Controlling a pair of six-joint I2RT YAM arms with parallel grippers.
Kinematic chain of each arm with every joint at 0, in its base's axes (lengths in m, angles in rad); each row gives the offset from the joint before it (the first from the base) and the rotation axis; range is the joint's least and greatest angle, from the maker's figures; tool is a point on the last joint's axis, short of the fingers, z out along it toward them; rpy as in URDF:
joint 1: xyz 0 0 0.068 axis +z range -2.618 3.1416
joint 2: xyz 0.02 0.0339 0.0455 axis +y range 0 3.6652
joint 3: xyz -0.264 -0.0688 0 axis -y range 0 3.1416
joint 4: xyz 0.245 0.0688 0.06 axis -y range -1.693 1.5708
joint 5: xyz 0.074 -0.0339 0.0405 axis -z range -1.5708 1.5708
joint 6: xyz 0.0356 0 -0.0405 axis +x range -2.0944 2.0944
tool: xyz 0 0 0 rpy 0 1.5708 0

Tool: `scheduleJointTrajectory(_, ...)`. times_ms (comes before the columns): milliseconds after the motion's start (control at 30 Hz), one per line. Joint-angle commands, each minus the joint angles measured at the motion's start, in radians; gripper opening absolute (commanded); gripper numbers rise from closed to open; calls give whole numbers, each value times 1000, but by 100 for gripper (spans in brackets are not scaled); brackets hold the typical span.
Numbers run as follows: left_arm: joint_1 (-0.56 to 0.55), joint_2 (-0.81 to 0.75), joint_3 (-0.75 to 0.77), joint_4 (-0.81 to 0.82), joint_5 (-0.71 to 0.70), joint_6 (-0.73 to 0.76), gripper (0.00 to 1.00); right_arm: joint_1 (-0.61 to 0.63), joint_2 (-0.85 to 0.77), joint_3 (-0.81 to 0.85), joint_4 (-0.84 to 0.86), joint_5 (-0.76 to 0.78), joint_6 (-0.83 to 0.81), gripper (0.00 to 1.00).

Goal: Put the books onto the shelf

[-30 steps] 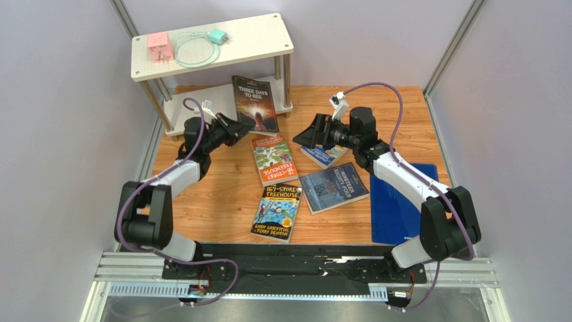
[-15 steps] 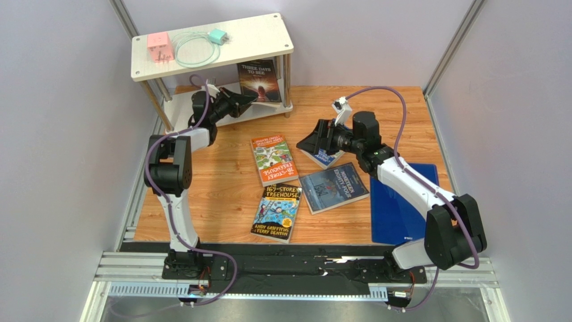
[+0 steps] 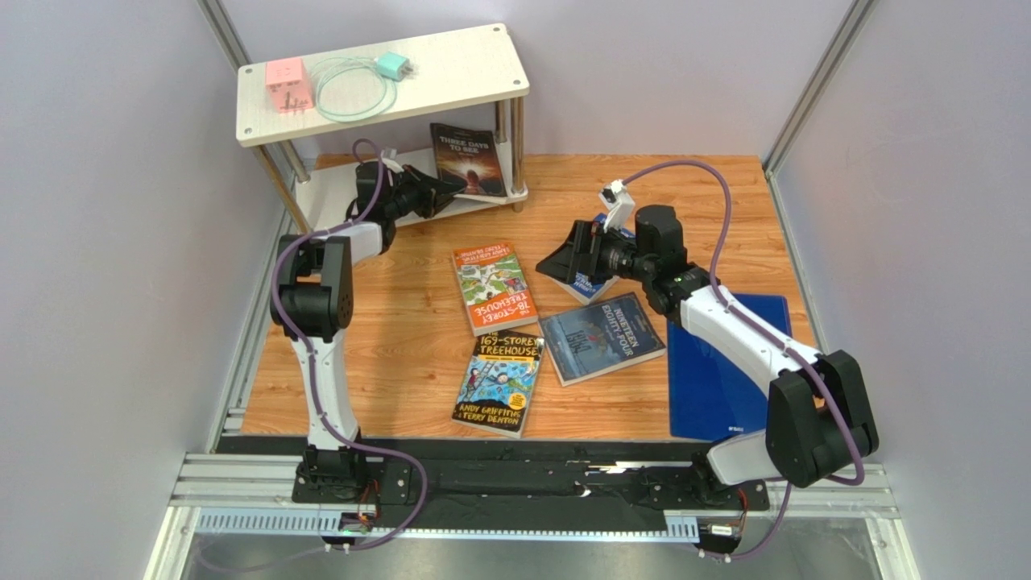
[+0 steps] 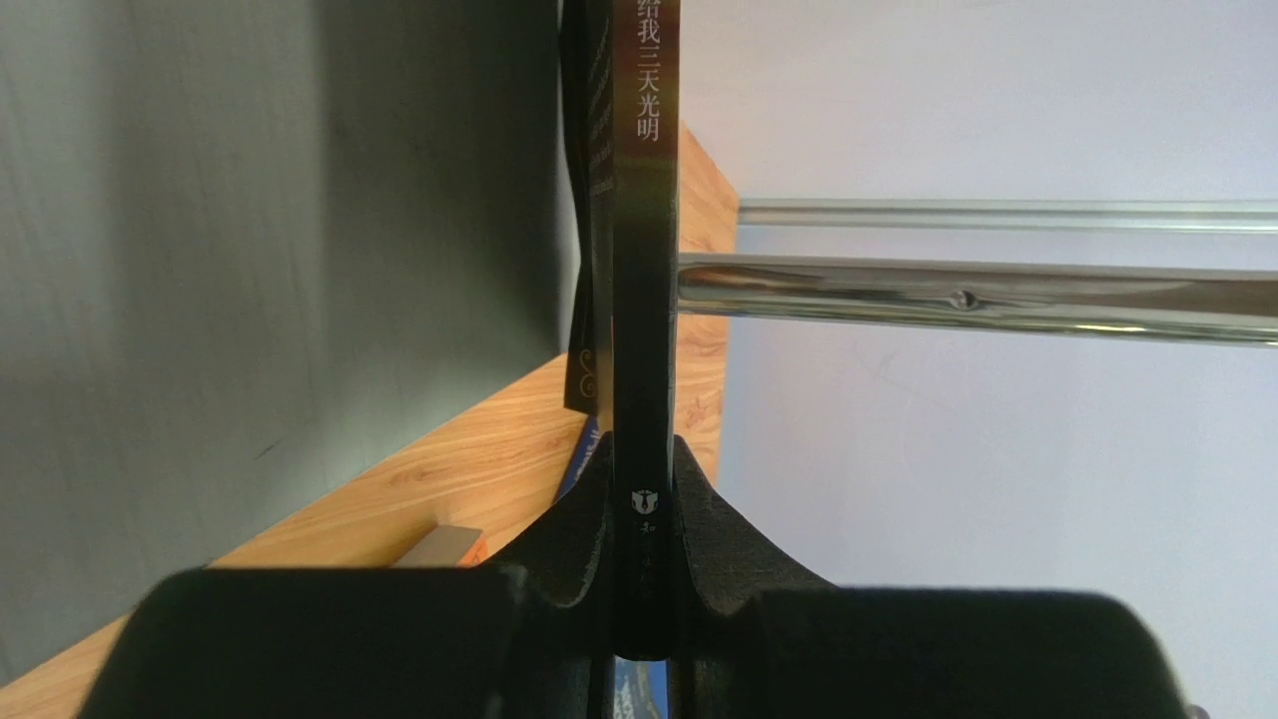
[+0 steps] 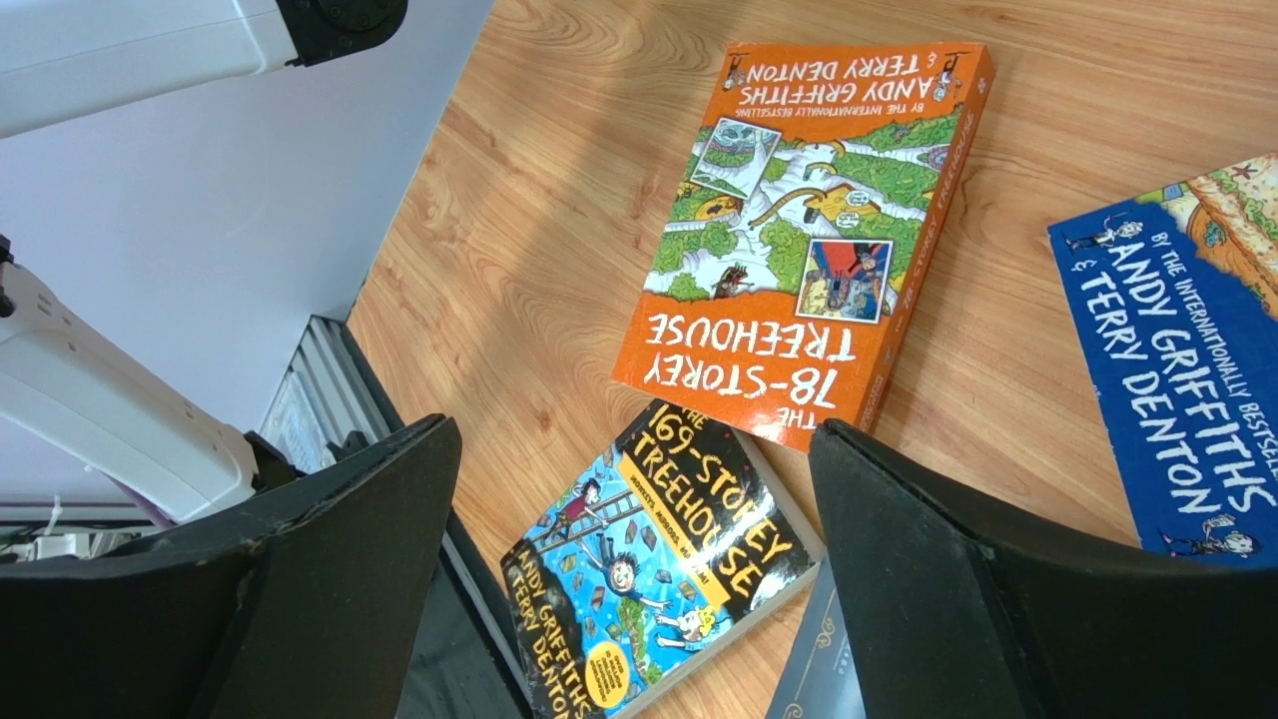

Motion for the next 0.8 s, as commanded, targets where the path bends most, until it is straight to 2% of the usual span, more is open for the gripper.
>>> scheduleJointTrajectory(0,-6,-19,89,-46,-1,74,6,-4,-24,-13,38,6,-12,93)
scheduleJointTrajectory(67,-8,7,115,-72,5,74,0,-4,-22,-14,39,3,-5,93)
scheduleJointTrajectory(133,-9,33,157,-119,10,76,0,-4,-19,-16,41,-11,-2,92)
scheduleJointTrajectory(300,-11,53,195,-220,4,115,11,-4,-33,-30,42,-11,-5,92)
scheduleJointTrajectory(433,-11,30,194,-322,-37,166,24,-4,-36,-42,48,-14,-3,92)
scheduleJointTrajectory(467,-11,24,195,-340,-54,178,32,-5,-39,-44,50,-17,-2,92)
scheduleJointTrajectory(500,-11,21,200,-362,-59,183,33,-4,-41,-47,53,-22,-2,92)
scheduleJointTrajectory(533,-11,18,207,-385,-65,188,53,-4,-42,-48,55,-23,0,91)
scheduleJointTrajectory(567,-11,18,220,-414,-74,201,57,-4,-48,-53,59,-24,1,91)
scheduleJointTrajectory(767,-15,-33,269,-641,-200,304,60,-5,-56,-68,65,-27,12,92)
